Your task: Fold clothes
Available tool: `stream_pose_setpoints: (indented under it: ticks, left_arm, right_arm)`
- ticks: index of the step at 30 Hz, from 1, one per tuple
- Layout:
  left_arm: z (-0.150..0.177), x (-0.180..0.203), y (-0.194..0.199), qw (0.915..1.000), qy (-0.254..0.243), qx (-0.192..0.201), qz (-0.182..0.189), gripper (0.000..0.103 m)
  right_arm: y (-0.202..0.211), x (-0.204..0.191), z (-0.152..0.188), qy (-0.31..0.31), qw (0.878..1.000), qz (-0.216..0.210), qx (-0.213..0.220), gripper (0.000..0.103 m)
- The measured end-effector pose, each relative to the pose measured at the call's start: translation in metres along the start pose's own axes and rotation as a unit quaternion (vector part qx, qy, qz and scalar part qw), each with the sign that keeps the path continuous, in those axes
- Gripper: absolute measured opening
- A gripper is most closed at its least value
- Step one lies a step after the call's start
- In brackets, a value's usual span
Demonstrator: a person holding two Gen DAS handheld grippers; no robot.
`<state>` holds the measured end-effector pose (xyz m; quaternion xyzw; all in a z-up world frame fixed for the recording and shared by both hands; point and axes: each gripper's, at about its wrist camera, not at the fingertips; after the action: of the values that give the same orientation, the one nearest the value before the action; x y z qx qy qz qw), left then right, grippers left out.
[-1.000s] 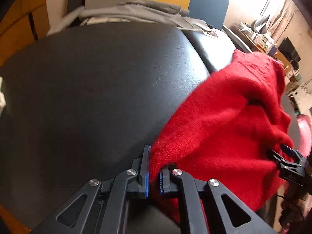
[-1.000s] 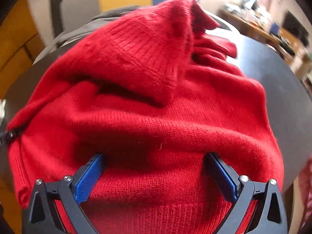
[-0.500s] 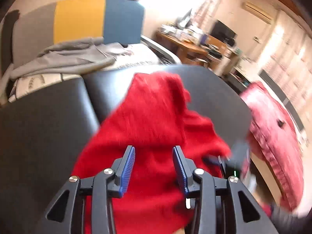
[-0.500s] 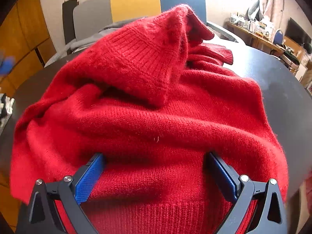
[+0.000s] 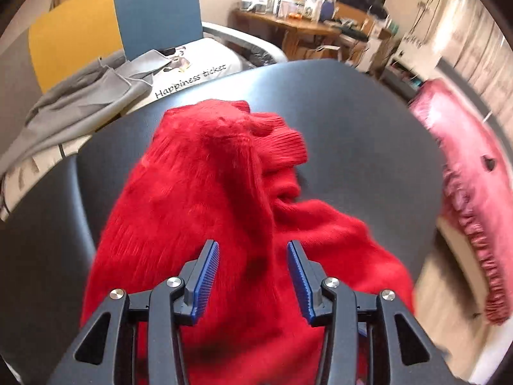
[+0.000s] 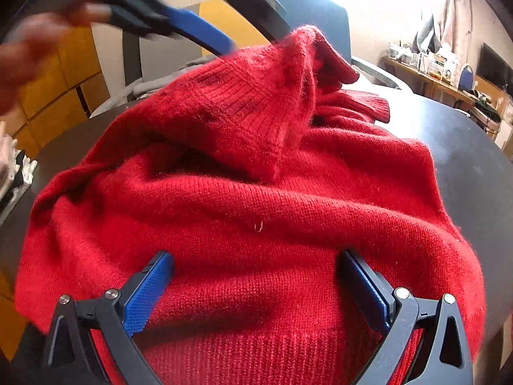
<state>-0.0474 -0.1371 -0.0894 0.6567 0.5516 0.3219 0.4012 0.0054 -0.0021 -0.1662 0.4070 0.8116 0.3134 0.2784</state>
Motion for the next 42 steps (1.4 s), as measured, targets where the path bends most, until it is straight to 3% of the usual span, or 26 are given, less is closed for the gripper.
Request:
stream_pose_setpoints:
  ticks: [2,5,7,8,11,15,18,21,23,25,26,27,28,29,30,32,34,36,39,42]
  left_arm:
    - [-0.009,-0.002,-0.011,0.9998,-0.005,-0.011,-0.014,0.045]
    - [-0.02,0.004,-0.036,0.9962,-0.026,-0.038,-0.074,0.044]
    - [-0.022,0.0,-0.043,0.9957,-0.023,-0.032,-0.084,0.023]
    - [-0.021,-0.009,-0.042,0.9965,-0.005,-0.028,-0.078,0.006]
    - [-0.02,-0.049,-0.022,0.9965,0.068,0.009,-0.048,0.004]
    - [-0.013,-0.122,0.027,0.9841,0.155,0.075,-0.042,0.004]
    - [-0.002,-0.184,0.051,0.9697,0.219,0.094,-0.055,0.004]
    - [0.02,-0.253,0.054,0.9519,0.282,0.078,-0.09,0.004]
    - [0.047,-0.296,0.052,0.9292,0.352,0.068,-0.089,0.007]
    - [0.087,-0.338,0.051,0.8946,0.428,0.047,-0.12,0.011]
    - [0.103,-0.35,0.053,0.8817,0.452,0.043,-0.129,0.015]
    - [0.118,-0.355,0.057,0.8741,0.466,0.049,-0.13,0.016]
    - [0.133,-0.354,0.063,0.8717,0.47,0.064,-0.122,0.016]
    - [0.146,-0.351,0.069,0.8747,0.464,0.074,-0.12,0.016]
    - [0.155,-0.34,0.075,0.8858,0.44,0.084,-0.122,0.017]
    - [0.168,-0.311,0.084,0.9161,0.372,0.102,-0.108,0.018]
    - [0.178,-0.265,0.087,0.9461,0.295,0.117,-0.066,0.02]
    - [0.183,-0.216,0.085,0.9676,0.219,0.122,-0.031,0.021]
    - [0.19,-0.148,0.072,0.9874,0.119,0.104,0.002,0.021]
    - [0.204,-0.095,0.054,0.9957,0.047,0.077,-0.017,0.021]
  right_arm:
    - [0.0,0.001,0.001,0.004,1.0,-0.004,0.004,0.103]
    - [0.0,0.001,0.002,0.009,1.0,-0.011,0.01,0.103]
    - [0.001,0.002,0.002,0.013,1.0,-0.014,0.013,0.103]
    - [0.0,0.002,0.002,0.013,1.0,-0.015,0.014,0.103]
    - [-0.001,0.003,0.001,0.013,1.0,-0.015,0.015,0.103]
    - [-0.003,0.002,0.001,0.013,1.0,-0.015,0.015,0.103]
    - [-0.004,0.002,0.0,0.015,1.0,-0.014,0.012,0.103]
    - [-0.005,0.002,-0.001,0.016,1.0,-0.011,0.009,0.103]
    - [-0.005,0.001,-0.002,0.017,1.0,-0.007,0.007,0.103]
    - [-0.006,0.0,-0.003,0.017,1.0,-0.003,0.003,0.103]
    - [-0.007,0.0,-0.003,0.017,1.0,-0.001,0.001,0.103]
    - [-0.007,-0.002,-0.003,0.017,1.0,0.001,-0.002,0.103]
    - [-0.008,-0.002,-0.004,0.017,1.0,0.002,-0.004,0.103]
    - [-0.008,-0.002,-0.005,0.017,1.0,0.004,-0.006,0.103]
    - [-0.009,-0.003,-0.005,0.017,1.0,0.006,-0.006,0.103]
    - [-0.01,-0.004,-0.005,0.016,1.0,0.01,-0.009,0.103]
    - [-0.01,-0.006,-0.006,0.016,1.0,0.016,-0.012,0.103]
    - [-0.011,-0.007,-0.007,0.014,1.0,0.02,-0.015,0.103]
    - [-0.012,-0.009,-0.007,0.008,0.999,0.03,-0.018,0.103]
    - [-0.011,-0.01,-0.008,0.001,0.999,0.039,-0.026,0.103]
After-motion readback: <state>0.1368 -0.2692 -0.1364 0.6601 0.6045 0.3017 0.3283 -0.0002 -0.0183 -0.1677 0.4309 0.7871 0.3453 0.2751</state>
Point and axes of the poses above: each gripper's, at about its wrist camera, not at the fingertips, and y roughly against the way its jaws point, x to its right, z to its underside, and after that the axes turned 11 degrees about -y, right-handed
